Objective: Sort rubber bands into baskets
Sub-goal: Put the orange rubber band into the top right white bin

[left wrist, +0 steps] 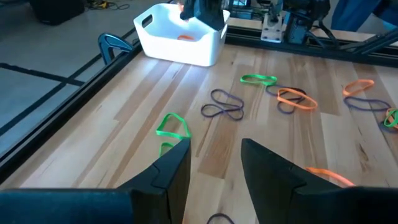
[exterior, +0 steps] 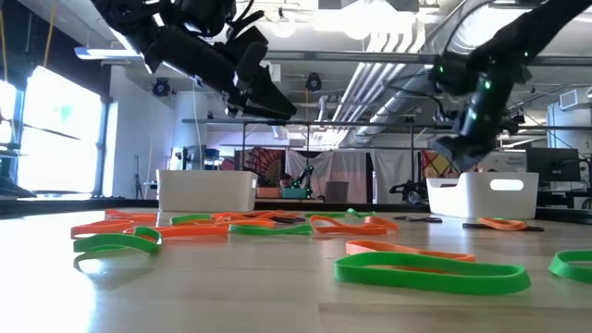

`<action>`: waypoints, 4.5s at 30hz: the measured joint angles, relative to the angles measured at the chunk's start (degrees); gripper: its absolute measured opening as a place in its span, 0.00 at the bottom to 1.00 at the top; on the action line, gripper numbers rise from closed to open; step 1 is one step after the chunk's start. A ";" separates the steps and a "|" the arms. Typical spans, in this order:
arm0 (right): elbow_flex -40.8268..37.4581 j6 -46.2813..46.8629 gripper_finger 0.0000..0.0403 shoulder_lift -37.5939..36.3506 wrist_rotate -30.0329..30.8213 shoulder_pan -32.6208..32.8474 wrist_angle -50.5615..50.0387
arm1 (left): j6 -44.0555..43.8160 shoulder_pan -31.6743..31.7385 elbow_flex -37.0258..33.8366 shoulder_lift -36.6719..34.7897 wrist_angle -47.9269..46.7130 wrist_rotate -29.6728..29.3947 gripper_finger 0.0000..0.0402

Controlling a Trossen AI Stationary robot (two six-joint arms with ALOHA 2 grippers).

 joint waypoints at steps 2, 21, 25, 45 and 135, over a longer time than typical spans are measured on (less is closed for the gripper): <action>-1.01 -0.92 0.05 0.43 -1.90 -1.60 0.36 | 0.01 0.00 0.00 0.00 0.02 0.00 0.34; 10.25 6.54 0.15 -4.69 -10.25 7.53 -18.15 | 0.04 0.07 0.00 0.00 -1.38 0.00 0.34; 12.10 12.26 0.04 -8.31 -16.90 17.83 -24.82 | 1.01 0.07 0.00 0.00 -1.36 -0.02 0.34; 12.10 57.92 0.51 4.09 -34.01 67.42 -33.74 | 2.40 2.40 -0.02 0.00 -2.51 0.34 0.34; 13.46 -1.83 0.00 5.17 -0.32 -3.91 -18.44 | 5.46 2.16 -0.01 0.00 -5.87 0.37 0.05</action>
